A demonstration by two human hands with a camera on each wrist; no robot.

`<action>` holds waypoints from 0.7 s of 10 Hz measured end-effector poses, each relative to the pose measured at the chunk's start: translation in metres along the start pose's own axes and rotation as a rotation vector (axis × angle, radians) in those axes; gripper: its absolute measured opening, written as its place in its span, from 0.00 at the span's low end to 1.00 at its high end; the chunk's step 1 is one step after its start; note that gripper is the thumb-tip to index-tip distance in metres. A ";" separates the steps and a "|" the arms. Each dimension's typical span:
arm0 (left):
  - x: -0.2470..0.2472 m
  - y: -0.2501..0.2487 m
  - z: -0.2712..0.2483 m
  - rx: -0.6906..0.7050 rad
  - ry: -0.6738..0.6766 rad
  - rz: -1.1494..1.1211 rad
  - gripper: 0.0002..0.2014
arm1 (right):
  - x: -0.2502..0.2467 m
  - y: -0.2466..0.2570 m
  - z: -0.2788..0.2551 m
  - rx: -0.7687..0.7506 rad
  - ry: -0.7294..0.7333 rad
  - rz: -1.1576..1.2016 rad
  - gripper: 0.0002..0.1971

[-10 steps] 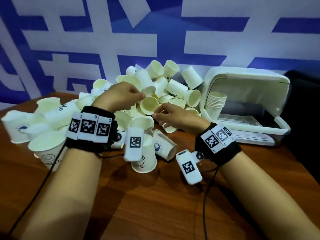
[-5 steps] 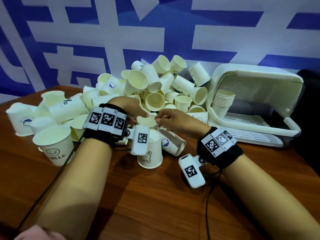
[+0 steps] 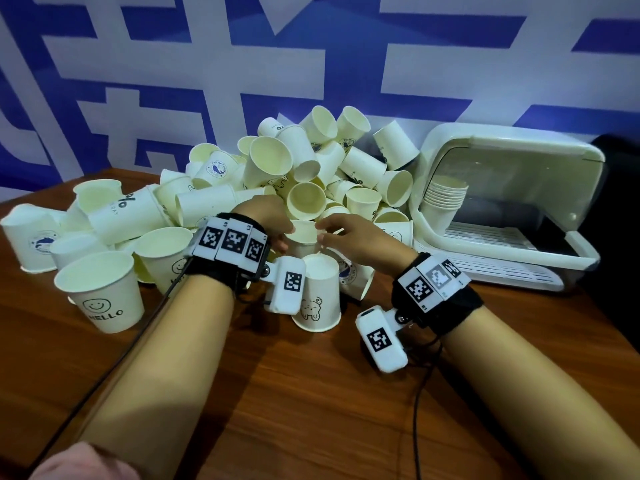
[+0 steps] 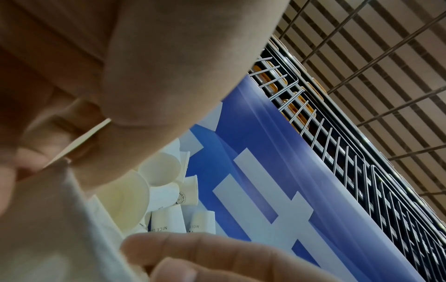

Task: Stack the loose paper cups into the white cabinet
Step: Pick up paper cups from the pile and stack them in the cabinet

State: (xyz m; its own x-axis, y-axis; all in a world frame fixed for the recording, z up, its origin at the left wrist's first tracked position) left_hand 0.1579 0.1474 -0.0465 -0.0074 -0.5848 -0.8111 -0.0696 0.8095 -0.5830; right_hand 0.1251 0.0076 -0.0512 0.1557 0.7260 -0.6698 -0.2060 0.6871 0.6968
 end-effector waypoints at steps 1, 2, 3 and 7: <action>-0.002 -0.006 0.002 0.022 -0.057 -0.016 0.05 | -0.003 -0.003 0.003 -0.006 -0.019 -0.002 0.17; -0.004 -0.008 0.003 0.033 -0.102 -0.059 0.05 | -0.009 -0.003 0.005 -0.017 -0.041 0.019 0.17; -0.005 -0.012 0.006 0.064 -0.164 -0.108 0.08 | -0.013 -0.002 0.006 -0.028 -0.068 0.023 0.17; -0.004 -0.032 0.008 0.159 -0.298 -0.119 0.08 | -0.034 0.003 0.010 -0.053 -0.148 -0.003 0.21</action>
State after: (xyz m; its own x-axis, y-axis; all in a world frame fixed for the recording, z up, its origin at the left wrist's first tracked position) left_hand 0.1677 0.1242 -0.0254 0.2844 -0.6538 -0.7012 0.1037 0.7481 -0.6554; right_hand 0.1286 -0.0153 -0.0240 0.2964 0.7229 -0.6242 -0.2553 0.6897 0.6776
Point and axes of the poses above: each hand's wrist, its own z-axis towards the middle knuckle, its own x-axis out of the palm, y = z × x, the point moved 9 cm from there along z, towards the middle knuckle, and after that the axes turned 13 degrees about -y, right-handed, at the moved point
